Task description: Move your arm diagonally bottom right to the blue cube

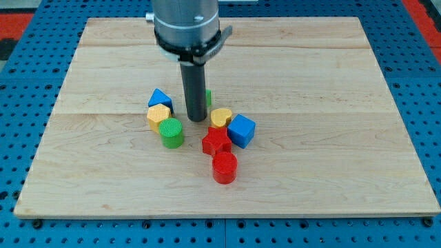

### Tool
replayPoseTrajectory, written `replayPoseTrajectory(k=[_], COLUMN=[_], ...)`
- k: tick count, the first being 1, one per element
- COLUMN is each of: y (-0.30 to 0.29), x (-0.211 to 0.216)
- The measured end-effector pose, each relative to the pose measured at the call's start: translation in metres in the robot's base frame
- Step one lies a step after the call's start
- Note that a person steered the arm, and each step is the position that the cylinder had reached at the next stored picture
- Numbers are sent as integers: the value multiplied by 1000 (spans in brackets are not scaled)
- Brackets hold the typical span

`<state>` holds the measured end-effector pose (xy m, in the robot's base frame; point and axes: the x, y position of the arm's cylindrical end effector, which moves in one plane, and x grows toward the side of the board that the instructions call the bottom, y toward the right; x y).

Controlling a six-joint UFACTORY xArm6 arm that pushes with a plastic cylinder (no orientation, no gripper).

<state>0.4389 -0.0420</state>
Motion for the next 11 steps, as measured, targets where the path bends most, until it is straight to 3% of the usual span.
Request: replayPoseTrajectory(k=[1,2,3,4,5,8,9,10,11], y=[32,115,138,152,126,123,161,114,90], x=[-28,-10,31,107,105,-13,73,104,62])
